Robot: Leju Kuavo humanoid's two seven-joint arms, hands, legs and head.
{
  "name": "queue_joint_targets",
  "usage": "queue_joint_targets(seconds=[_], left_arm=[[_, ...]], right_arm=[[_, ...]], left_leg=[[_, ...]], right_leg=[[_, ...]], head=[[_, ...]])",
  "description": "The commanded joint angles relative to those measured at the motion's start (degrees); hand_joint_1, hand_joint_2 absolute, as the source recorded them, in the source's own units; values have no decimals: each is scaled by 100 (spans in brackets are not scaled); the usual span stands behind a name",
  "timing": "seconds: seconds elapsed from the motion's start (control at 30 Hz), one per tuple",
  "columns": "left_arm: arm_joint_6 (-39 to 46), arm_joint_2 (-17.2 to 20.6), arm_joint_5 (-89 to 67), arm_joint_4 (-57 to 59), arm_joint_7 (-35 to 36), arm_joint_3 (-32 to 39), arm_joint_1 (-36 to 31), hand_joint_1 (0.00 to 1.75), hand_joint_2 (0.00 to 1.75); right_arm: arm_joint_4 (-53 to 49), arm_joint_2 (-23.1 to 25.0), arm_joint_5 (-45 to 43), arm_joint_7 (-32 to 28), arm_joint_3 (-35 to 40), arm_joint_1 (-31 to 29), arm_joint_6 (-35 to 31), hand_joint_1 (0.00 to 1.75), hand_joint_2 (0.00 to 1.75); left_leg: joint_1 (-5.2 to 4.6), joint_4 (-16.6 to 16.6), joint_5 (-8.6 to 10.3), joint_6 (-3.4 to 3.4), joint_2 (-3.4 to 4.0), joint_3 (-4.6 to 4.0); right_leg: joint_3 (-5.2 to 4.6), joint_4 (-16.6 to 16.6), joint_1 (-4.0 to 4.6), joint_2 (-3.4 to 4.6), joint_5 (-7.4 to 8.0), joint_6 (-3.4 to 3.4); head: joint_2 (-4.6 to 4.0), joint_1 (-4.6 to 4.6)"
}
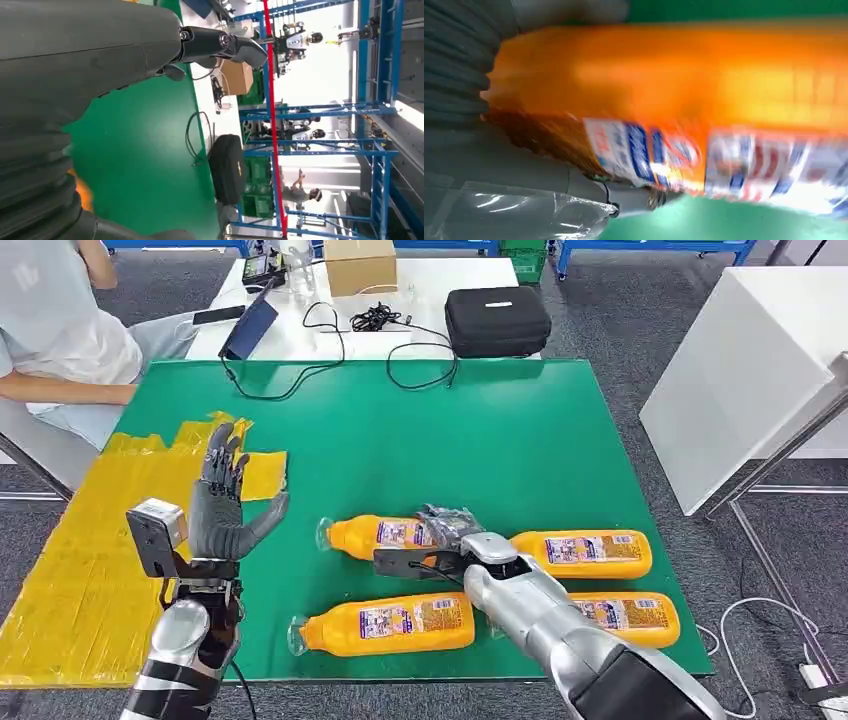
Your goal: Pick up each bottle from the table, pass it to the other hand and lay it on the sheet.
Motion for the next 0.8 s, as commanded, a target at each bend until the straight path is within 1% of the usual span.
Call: queue_joint_targets(seconds=[0.03, 0.07, 0.37, 0.5, 0.63, 0.73, 0.8], left_arm=[[53, 3, 36, 180, 17, -104, -120, 0, 175], [66, 5, 31, 151, 11, -82, -58, 0, 175], [70, 20, 25, 151, -8, -71, -20, 0, 175], [63, 18, -11, -11, -64, -45, 101, 0, 175], [51, 41, -98, -256, -59, -79, 293, 0, 175], [-42, 56, 12, -393, 79, -92, 420, 0, 175], [-123, 101, 145, -466, 199, -140, 464, 0, 175]], right_arm=[[348, -38, -230, 93, -98, 87, -645, 175, 175], [279, -51, -288, 63, -223, 127, -866, 175, 175], [284, -70, -285, 54, -230, 128, -874, 175, 175], [-146, -84, -490, -415, -767, 399, -2002, 175, 175], [-963, -122, -627, -828, -1358, 870, -3073, 175, 175], [-1892, -100, -831, -1465, -1919, 1455, -4028, 175, 175], [-2751, -54, -868, -1926, -2071, 1987, -4247, 175, 175]], left_leg=[[4, -4, -1, -4, -10, 9], [4, -3, 0, -3, -10, 7], [6, -3, -3, -6, -14, 4], [3, -3, -2, -4, -9, 4], [1, -1, -5, -3, -2, -4], [5, -2, -5, -4, -6, -10], [5, -3, -7, -5, -11, -10]], right_leg=[[15, -7, 5, -16, -3, -5], [13, -5, 4, -15, -3, -4], [12, -5, 7, -21, -5, -10], [10, -5, 4, -14, -3, -7], [2, 1, 1, -5, -4, -6], [-2, -2, 5, -10, -4, -7], [-1, -3, 5, -15, -8, -8]], head=[[0, 0], [0, 0], [0, 0], [0, 0], [0, 0], [0, 0], [0, 0]])
